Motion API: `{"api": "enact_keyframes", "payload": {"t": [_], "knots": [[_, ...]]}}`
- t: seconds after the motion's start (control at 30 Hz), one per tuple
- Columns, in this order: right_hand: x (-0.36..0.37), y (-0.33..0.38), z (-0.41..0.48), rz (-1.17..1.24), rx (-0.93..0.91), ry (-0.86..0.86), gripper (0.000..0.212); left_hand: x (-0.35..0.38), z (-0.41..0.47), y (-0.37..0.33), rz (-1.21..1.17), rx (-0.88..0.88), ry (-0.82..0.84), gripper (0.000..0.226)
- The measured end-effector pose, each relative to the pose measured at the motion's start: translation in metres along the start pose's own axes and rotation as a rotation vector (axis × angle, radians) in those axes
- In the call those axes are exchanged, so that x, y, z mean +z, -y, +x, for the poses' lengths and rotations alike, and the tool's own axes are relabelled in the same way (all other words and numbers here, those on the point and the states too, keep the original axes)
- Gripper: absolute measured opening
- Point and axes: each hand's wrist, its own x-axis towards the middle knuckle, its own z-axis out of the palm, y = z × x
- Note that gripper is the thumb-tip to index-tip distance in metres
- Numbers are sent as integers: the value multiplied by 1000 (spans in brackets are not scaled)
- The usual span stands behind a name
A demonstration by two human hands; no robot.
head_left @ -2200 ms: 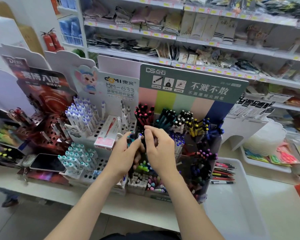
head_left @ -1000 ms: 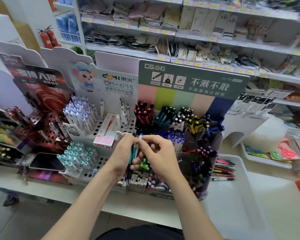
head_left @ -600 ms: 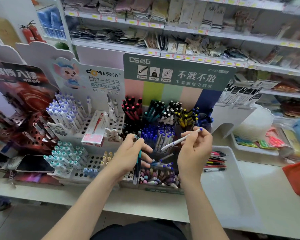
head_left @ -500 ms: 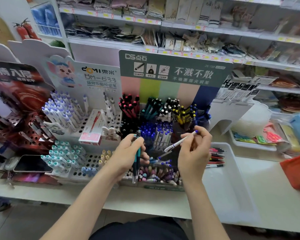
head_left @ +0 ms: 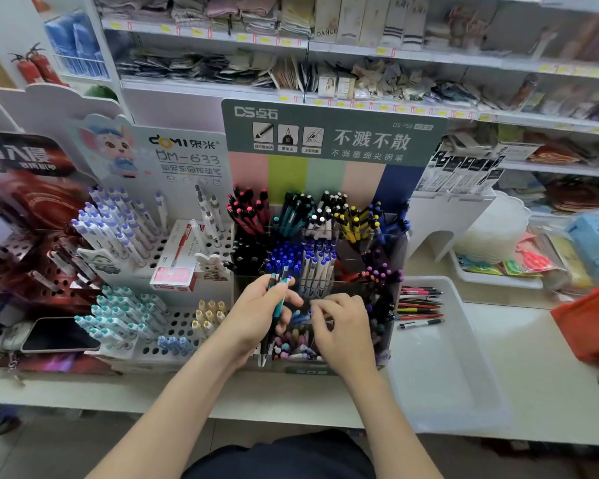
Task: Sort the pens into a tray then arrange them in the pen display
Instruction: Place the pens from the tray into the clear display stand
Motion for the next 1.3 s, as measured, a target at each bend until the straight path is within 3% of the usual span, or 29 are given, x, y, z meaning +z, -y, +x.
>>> {"api": "enact_keyframes", "payload": {"t": [0.13, 0.3, 0.43, 0.5, 0.6, 0.7, 0.83, 0.97, 1.03, 1.17, 1.3], "knots": [[-27, 47, 17, 555, 349, 55, 23, -2, -3, -5, 98, 2, 87, 19], [-35, 63, 26, 701, 363, 75, 11, -6, -7, -8, 242, 99, 175, 17], [-42, 71, 36, 819, 366, 83, 15, -8, -9, -16, 273, 153, 216, 26], [-47, 78, 47, 745, 313, -60, 14, -7, -10, -21, 225, 149, 184, 29], [-57, 92, 67, 760, 293, -406, 7, -8, -7, -26, 157, 135, 27, 29], [-67, 104, 87, 677, 115, -544, 4, -15, 1, -30, 4, 114, -67, 33], [-64, 97, 116, 387, -104, -462, 12, -22, 5, -36, -252, 103, -59, 42], [-43, 84, 134, 53, -265, -217, 11, -24, 5, -39, -270, 120, -83, 44], [-37, 82, 140, -113, -253, -186, 13, -26, 6, -39, -253, 118, -92, 42], [-39, 79, 151, -264, -80, -318, 23, -31, 5, -38, -262, 119, -101, 37], [-47, 84, 157, -186, -128, -95, 29, -33, 4, -38, -283, 115, -111, 35]]}}
